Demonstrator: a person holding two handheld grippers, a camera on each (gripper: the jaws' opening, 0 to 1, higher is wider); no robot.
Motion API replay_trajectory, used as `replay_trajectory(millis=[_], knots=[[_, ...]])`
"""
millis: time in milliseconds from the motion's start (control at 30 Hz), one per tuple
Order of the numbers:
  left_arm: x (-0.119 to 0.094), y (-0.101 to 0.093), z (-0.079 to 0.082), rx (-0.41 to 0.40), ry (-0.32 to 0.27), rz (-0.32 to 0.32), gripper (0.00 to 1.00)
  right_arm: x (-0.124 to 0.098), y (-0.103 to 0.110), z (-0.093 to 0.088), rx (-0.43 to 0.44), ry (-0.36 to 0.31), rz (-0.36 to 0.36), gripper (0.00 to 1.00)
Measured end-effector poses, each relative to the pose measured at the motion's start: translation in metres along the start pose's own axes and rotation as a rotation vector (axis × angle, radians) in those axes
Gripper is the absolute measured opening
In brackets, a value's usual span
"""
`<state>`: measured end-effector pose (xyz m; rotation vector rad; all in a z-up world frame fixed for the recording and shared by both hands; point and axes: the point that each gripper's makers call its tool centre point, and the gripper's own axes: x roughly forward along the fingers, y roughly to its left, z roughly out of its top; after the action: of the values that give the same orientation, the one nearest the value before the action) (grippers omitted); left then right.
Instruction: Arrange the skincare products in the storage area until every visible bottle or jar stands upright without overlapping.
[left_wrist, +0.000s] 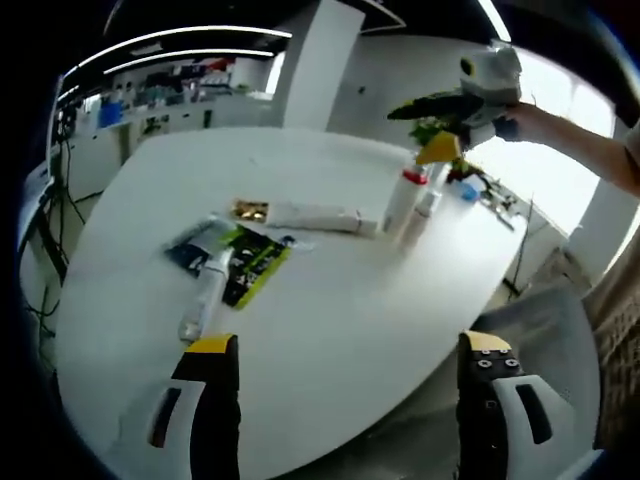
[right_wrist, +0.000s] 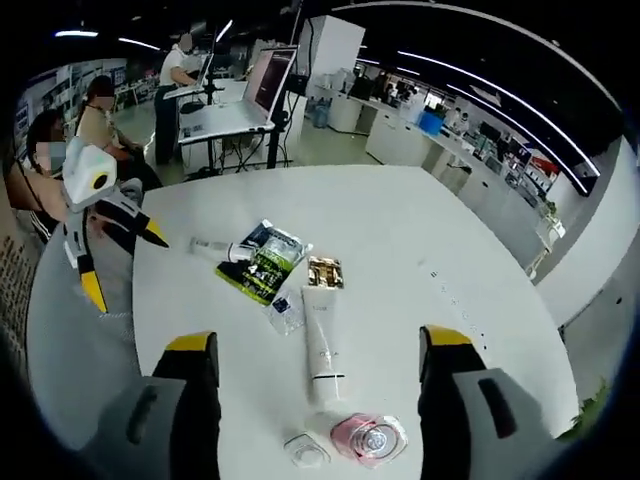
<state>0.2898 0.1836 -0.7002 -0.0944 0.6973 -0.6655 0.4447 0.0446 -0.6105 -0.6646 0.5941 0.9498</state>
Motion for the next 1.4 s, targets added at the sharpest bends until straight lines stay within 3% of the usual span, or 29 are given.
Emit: replay_trajectory(millis=[233, 433, 533, 733, 933, 1100, 1400], knots=[[0.001, -0.003, -0.001, 0.02, 0.005, -0.009, 0.89, 0.032, 0.001, 0.0, -0.009, 0.079, 0.066, 0.79], [0.0, -0.002, -0.001, 0.019, 0.001, 0.0, 0.89, 0.054, 0.003, -0.003, 0.05, 0.126, 0.13, 0.74], [0.0, -0.002, 0.0, 0.013, -0.005, -0.006, 0.89, 0.068, 0.002, -0.011, 0.058, 0.181, 0.148, 0.73], [0.0, -0.003, 0.001, -0.001, -0.013, -0.011, 0.89, 0.093, -0.002, -0.024, 0.068, 0.256, 0.16, 0.68], [-0.001, -0.002, 0.002, -0.018, -0.02, -0.014, 0.89, 0.118, -0.004, -0.029, 0.077, 0.288, 0.171, 0.63], [0.0, -0.001, 0.003, -0.034, -0.023, -0.015, 0.89, 0.14, -0.003, -0.046, 0.082, 0.355, 0.18, 0.6], [0.002, 0.0, 0.001, -0.07, -0.019, -0.03, 0.88, 0.163, -0.008, -0.069, 0.131, 0.415, 0.175, 0.52]])
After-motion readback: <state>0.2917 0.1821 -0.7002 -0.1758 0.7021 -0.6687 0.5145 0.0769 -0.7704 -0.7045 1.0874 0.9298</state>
